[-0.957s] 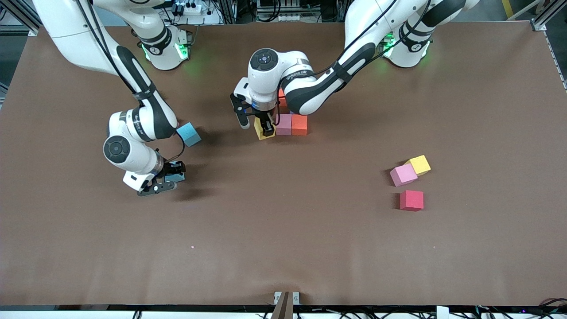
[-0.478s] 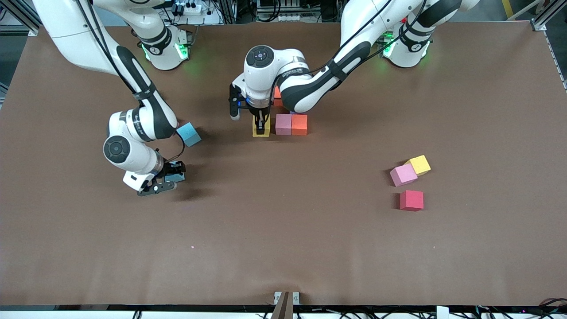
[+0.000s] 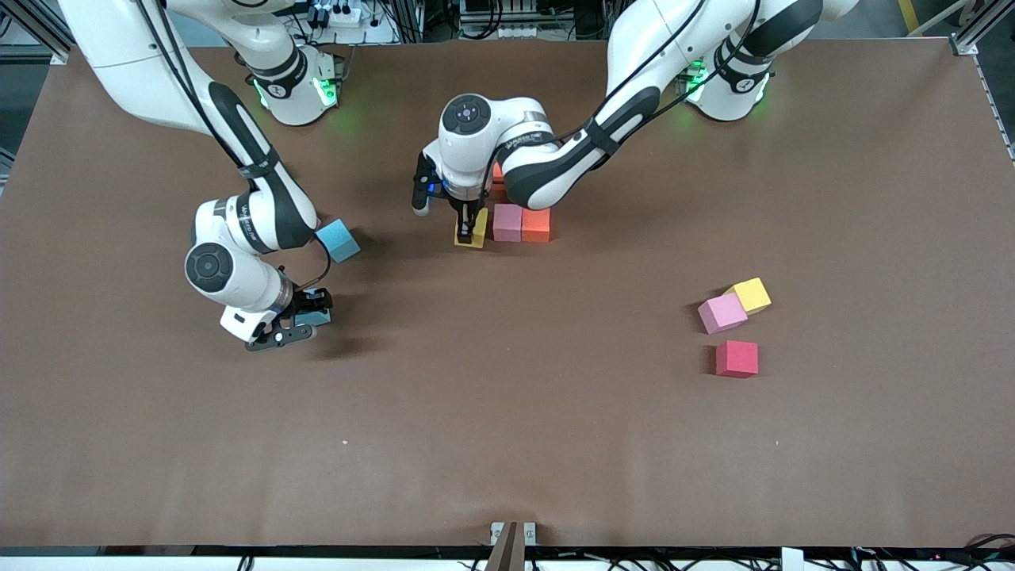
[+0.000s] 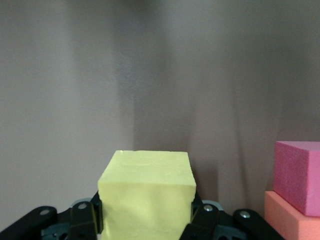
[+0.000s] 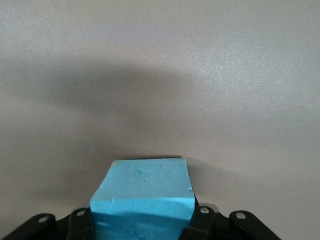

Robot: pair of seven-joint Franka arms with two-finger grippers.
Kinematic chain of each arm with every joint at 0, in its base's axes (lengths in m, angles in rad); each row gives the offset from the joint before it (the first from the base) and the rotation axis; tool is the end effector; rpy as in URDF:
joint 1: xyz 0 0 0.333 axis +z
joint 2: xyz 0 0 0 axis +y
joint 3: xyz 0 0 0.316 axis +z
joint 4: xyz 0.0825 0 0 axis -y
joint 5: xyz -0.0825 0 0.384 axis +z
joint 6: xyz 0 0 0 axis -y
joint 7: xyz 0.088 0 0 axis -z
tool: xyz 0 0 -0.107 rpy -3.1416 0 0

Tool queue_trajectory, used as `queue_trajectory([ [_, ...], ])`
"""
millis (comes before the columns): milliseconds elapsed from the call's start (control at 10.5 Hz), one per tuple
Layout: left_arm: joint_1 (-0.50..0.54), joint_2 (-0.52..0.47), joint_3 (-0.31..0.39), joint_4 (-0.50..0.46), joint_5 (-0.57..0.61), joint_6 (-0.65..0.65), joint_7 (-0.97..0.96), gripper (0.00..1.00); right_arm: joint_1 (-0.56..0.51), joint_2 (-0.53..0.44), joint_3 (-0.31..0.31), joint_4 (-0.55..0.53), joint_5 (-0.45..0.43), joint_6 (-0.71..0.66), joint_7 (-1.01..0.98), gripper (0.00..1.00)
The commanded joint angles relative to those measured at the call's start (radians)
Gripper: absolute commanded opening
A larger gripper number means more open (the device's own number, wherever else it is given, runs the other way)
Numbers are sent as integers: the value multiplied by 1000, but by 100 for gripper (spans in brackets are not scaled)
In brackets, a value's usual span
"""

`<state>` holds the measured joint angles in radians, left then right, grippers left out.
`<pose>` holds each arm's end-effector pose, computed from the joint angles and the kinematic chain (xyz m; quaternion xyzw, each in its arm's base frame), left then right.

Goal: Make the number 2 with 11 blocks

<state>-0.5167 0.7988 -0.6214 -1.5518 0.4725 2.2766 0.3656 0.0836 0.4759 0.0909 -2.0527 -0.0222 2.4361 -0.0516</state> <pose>0.3729 -0.6044 0.2476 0.6839 -0.7275 0.0340 0.0437 0.5757 0.1013 0.1959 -0.9920 -0.1173 0.0459 0.0114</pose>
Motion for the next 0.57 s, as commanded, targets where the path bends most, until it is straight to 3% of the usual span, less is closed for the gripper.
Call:
queue_trajectory([
  [0, -28, 5, 3, 16, -35, -12, 21, 0, 1, -17, 1, -12, -2, -6, 12, 13],
  [478, -34, 11, 3, 9, -48, -57, 13, 0, 1, -17, 1, -12, -2, -5, 12, 13],
])
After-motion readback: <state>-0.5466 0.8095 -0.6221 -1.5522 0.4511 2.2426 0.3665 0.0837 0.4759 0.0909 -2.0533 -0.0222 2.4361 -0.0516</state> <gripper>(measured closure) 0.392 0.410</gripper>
